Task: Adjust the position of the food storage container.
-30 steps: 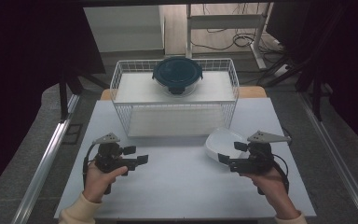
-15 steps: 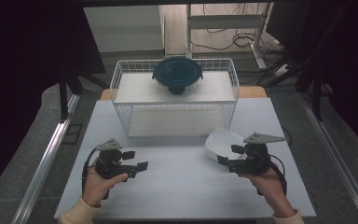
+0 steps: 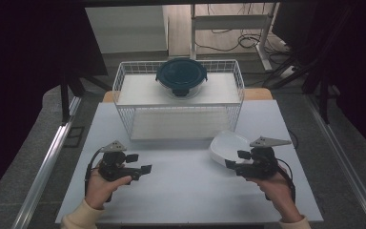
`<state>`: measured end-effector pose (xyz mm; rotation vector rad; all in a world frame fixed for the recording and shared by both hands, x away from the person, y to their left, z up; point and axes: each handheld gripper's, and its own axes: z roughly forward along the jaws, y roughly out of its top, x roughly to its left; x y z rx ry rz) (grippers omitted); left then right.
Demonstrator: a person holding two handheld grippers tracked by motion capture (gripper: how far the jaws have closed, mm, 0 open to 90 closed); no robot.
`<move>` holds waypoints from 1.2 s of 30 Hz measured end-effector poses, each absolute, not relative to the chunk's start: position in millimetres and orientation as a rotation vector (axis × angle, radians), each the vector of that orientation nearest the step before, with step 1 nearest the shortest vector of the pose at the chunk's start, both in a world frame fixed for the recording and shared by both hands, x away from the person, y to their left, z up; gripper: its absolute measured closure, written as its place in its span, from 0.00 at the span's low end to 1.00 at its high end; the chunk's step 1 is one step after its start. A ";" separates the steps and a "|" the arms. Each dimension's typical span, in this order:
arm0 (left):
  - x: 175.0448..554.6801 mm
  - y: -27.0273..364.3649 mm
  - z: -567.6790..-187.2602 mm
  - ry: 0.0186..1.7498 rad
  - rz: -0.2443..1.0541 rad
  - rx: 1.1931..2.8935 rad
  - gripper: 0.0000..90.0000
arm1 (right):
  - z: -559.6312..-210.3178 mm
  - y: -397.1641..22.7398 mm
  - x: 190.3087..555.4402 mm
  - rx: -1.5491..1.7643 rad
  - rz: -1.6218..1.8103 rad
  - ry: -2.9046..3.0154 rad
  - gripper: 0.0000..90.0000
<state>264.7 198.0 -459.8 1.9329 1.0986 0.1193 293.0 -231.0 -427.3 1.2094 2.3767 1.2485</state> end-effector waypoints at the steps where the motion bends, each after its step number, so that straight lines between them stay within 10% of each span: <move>1: 265.0 198.0 -460.2 1.099 0.117 1.935 0.27 | -427.5 -232.1 294.0 1.214 1.240 2.376 0.40; 24: 268.1 205.5 -463.0 1.122 0.087 1.929 0.26 | -424.0 -221.6 405.9 1.129 0.689 2.492 0.96; 36: 269.6 204.8 -466.2 1.136 0.092 1.933 0.25 | -451.5 -230.8 437.6 1.100 0.556 2.496 0.99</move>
